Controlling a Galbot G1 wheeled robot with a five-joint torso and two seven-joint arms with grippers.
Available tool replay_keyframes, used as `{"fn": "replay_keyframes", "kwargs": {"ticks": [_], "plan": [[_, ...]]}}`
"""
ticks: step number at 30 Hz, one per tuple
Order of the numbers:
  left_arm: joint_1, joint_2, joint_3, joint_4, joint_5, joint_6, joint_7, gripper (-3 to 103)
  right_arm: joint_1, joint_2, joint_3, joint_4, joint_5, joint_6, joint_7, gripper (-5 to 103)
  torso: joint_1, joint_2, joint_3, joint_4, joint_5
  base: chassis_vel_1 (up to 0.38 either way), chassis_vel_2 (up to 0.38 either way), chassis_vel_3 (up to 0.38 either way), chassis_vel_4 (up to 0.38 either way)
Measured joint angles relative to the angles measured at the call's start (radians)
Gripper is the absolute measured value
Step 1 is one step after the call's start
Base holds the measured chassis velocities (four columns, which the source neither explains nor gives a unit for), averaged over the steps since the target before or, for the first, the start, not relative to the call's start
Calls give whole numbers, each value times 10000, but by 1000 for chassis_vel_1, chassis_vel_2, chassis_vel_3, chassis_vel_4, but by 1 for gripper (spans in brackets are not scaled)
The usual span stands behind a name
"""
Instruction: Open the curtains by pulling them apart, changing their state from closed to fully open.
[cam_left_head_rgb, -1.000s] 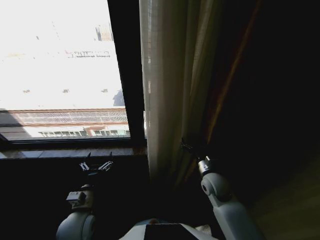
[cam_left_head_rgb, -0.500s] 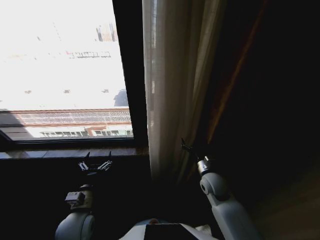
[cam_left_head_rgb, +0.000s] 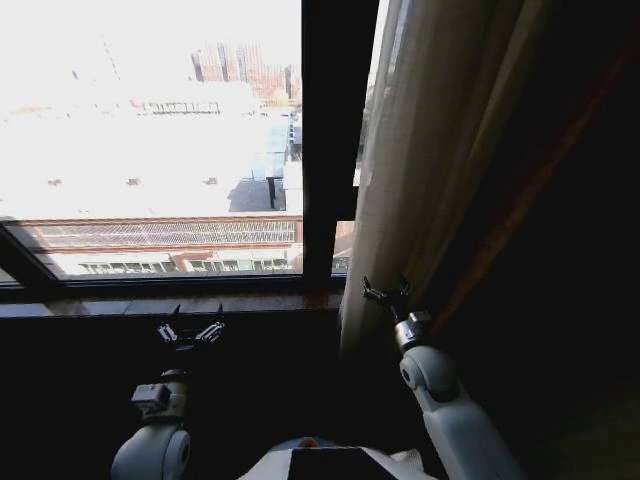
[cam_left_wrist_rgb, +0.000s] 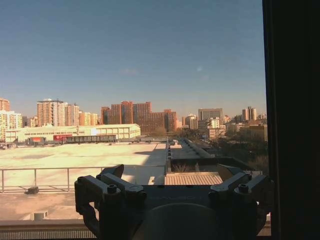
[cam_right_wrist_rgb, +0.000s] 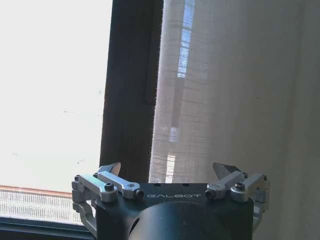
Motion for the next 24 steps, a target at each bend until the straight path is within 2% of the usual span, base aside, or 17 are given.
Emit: {"fn": "replay_keyframes", "kwargs": {"ticks": [5,10,18,24], "plan": [[3,-2,-11,31,16,-10,-14,100,49,53,-47,-116,-209,132,-84,100,0,1,-1,4,-9,123,122,-117,-140],[5,-6,6,44,22,-17,-4,100,156,49,17,-330,-317,234,-121,100,-1,0,0,-2,9,17,1,-8,-11],[-20,-21,34,99,49,-23,5,100,232,66,35,-451,-310,261,-119,100,-2,1,-1,0,-6,-42,13,47,-17],[-18,-17,30,109,51,-29,5,100,255,80,12,-496,-305,264,-94,100,-2,2,-1,1,0,-84,115,85,-113]]}}
